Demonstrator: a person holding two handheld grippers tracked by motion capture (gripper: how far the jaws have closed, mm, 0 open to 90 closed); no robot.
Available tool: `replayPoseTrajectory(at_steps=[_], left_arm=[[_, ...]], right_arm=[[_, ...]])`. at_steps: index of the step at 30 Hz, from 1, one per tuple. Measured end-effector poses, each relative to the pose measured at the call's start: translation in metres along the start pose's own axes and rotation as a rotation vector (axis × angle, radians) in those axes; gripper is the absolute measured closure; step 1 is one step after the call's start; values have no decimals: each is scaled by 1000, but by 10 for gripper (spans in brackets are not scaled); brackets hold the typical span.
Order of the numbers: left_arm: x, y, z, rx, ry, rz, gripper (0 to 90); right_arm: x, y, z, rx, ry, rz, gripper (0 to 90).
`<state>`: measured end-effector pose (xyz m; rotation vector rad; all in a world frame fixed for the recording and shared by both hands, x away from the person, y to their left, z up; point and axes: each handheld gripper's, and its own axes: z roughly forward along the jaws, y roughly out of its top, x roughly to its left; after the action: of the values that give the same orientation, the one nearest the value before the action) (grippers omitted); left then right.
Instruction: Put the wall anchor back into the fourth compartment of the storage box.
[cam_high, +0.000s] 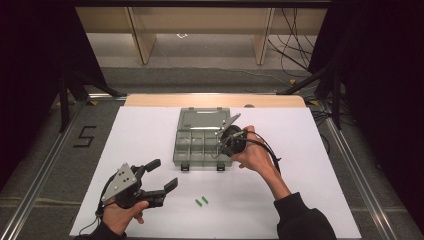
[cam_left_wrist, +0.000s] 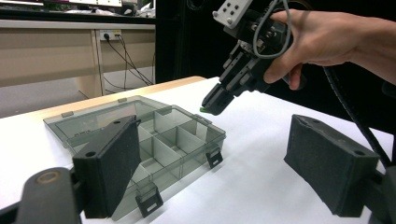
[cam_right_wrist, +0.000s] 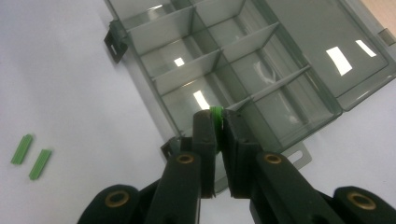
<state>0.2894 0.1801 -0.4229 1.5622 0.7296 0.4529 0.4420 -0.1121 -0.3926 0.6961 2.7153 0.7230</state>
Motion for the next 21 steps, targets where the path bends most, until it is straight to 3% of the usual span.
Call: replayPoseTrajectory(at_steps=[21], left_arm=[[0,0,0,-1,-2,-1,171]], right_arm=[[-40,16,17,36,-76,32,844]])
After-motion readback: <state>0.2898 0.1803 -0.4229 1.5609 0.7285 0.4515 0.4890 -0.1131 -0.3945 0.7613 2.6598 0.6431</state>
